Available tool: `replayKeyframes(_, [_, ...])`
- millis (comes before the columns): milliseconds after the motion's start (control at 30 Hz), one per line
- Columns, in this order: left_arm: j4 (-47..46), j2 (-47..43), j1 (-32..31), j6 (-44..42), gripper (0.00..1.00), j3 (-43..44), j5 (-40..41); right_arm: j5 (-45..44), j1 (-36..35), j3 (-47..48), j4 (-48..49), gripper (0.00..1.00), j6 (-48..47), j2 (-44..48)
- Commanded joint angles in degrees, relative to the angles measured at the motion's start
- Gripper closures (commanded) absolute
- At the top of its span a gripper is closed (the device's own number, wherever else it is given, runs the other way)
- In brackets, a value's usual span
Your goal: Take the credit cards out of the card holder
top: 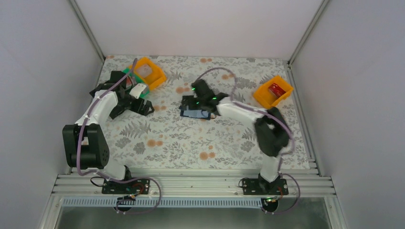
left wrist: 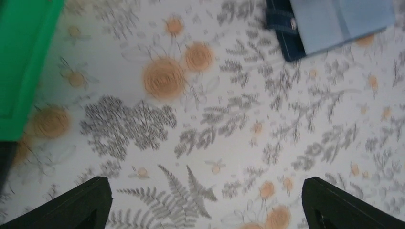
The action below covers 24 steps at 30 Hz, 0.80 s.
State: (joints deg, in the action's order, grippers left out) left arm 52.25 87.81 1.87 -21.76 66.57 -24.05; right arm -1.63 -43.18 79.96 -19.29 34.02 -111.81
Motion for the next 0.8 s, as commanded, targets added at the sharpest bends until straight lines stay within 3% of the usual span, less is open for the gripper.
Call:
replayKeyframes(0, [-10.7, -2.29, 0.16, 2.3, 0.0, 1.22, -0.36, -2.64, 7.99, -9.52, 11.58, 0.01, -9.61, 22.28])
replayKeyframes(233, [-47.39, -9.77, -0.56, 12.24, 0.0, -11.61, 12.8, -5.63, 29.68, -43.84, 41.76, 0.01, -19.41, 51.16])
replayKeyframes(367, [-64.51, -11.04, -0.55, 14.0, 0.0, -22.53, 16.7, -7.99, 38.18, -61.85, 60.04, 0.01, -23.12, 60.0])
replayKeyframes(500, [-80.83, -12.87, 0.56, 12.46, 0.0, -35.5, 18.78, -7.55, 43.23, -69.38, 66.72, 0.01, -22.84, 58.37])
replayKeyframes(633, [-100.34, -13.4, 3.97, 14.02, 0.0, -47.34, 16.47, -7.73, 44.7, -73.09, 76.86, 0.01, -22.41, 49.34])
replayKeyframes(767, [-112.5, -10.8, 4.02, 12.74, 0.0, -53.71, 14.18, -6.1, 44.98, -72.9, 83.79, 0.01, -23.81, 41.97])
